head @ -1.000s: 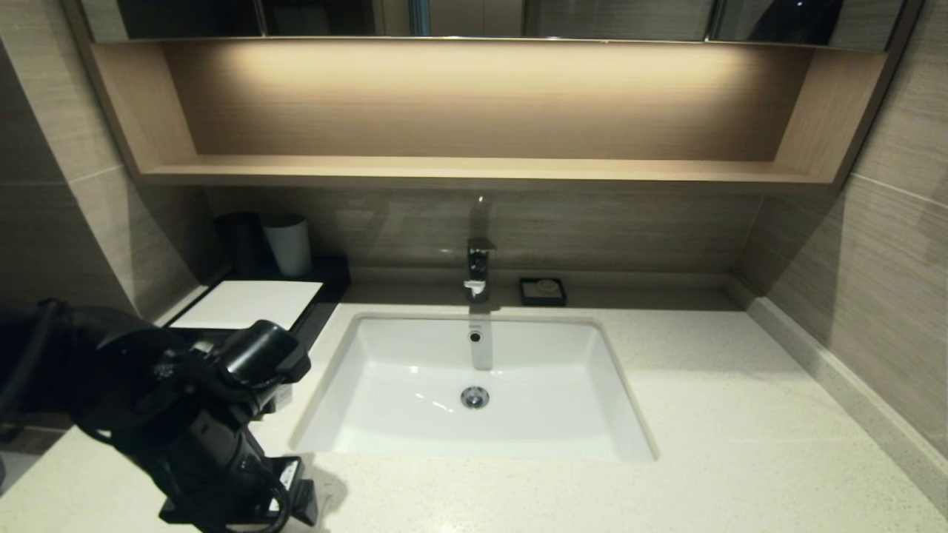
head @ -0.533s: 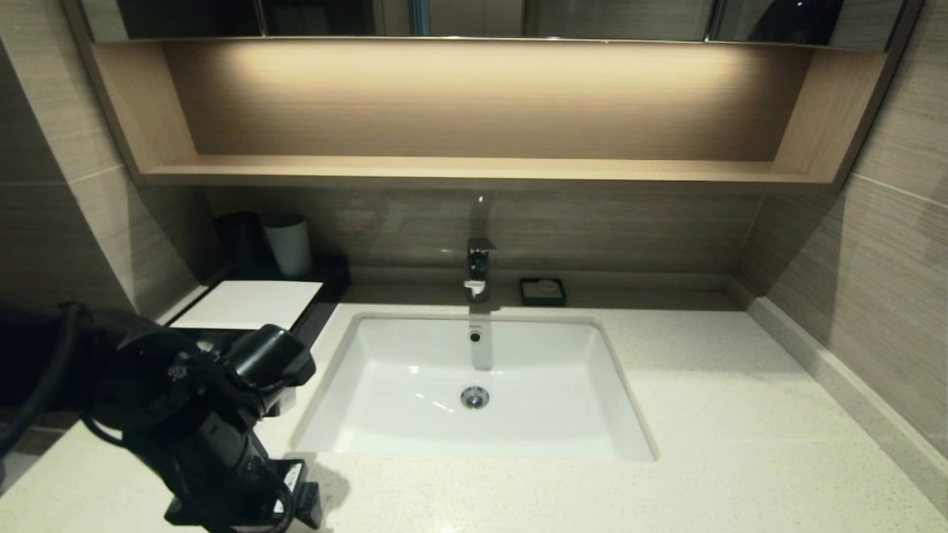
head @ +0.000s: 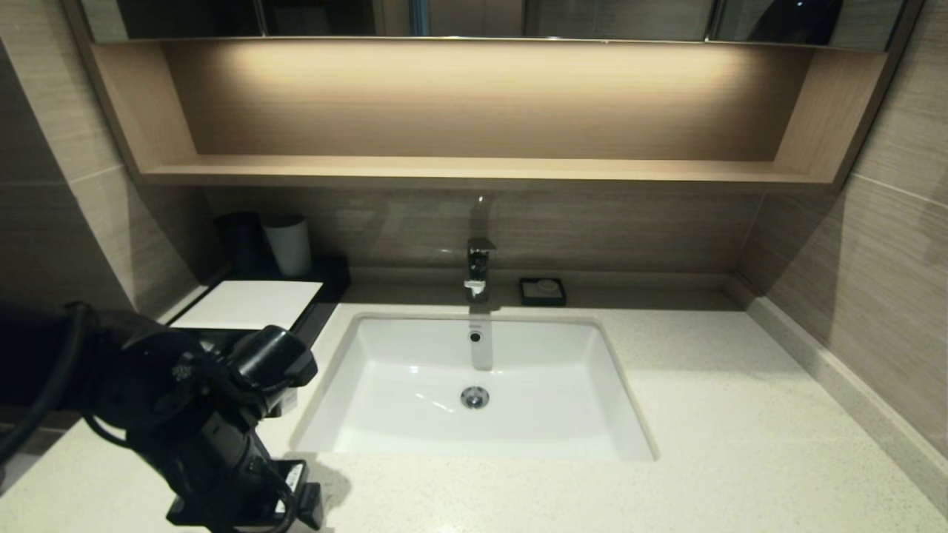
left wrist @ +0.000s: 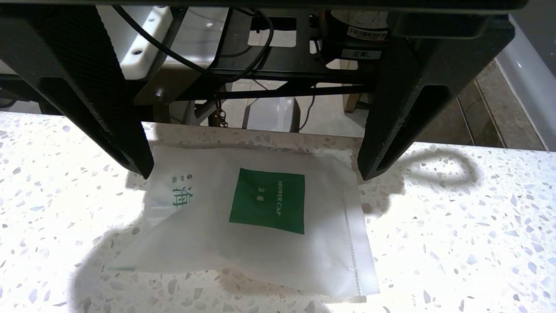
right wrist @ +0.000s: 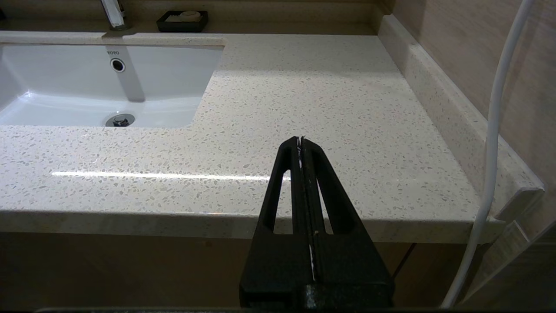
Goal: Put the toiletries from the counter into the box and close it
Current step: Pick up the bathroom toiletry
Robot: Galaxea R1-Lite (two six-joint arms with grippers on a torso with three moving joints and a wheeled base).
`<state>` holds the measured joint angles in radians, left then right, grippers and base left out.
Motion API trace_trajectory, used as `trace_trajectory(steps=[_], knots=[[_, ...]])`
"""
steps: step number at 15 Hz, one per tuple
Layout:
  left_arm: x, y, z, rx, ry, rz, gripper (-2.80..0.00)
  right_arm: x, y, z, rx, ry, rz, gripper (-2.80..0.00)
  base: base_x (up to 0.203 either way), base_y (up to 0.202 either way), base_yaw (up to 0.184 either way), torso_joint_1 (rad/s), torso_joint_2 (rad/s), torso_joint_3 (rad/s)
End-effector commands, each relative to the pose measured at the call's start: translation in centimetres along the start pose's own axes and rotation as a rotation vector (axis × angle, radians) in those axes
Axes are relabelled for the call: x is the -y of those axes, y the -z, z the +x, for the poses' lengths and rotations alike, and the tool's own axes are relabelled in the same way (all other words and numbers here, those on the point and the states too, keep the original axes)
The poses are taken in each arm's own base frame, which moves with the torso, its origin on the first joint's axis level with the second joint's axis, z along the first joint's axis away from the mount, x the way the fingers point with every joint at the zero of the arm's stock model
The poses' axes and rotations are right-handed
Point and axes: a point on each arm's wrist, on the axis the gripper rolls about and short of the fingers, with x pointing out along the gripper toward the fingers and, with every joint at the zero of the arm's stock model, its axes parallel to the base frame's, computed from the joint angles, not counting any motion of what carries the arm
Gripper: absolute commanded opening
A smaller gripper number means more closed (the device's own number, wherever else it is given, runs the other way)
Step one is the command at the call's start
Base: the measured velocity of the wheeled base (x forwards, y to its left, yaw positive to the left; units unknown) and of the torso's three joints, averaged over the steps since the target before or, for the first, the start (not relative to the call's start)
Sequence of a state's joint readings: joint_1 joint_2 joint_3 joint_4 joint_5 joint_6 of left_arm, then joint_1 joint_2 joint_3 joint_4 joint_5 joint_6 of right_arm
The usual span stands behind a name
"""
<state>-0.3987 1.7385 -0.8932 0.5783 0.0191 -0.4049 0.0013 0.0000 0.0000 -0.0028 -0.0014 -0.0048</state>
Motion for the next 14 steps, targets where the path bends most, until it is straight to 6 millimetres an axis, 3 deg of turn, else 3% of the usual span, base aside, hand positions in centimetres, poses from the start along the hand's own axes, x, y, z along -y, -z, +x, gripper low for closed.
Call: trace_trajectory(steps=[1,14], knots=[[0.01,-0.01,0.05,-0.004,-0.002,-0.003,0.00,0.00,0.04,0.00,0.000,0.000,-0.001,-2.80,0.000,0.000,0.000,0.000,0.00,0.000],[0.10,-0.22,0.80,-0.002,-0.005,-0.003,0.00,0.00,0.01,-0.01,0.002,0.000,0.000,-2.80,0.000,0.000,0.000,0.000,0.00,0.000]])
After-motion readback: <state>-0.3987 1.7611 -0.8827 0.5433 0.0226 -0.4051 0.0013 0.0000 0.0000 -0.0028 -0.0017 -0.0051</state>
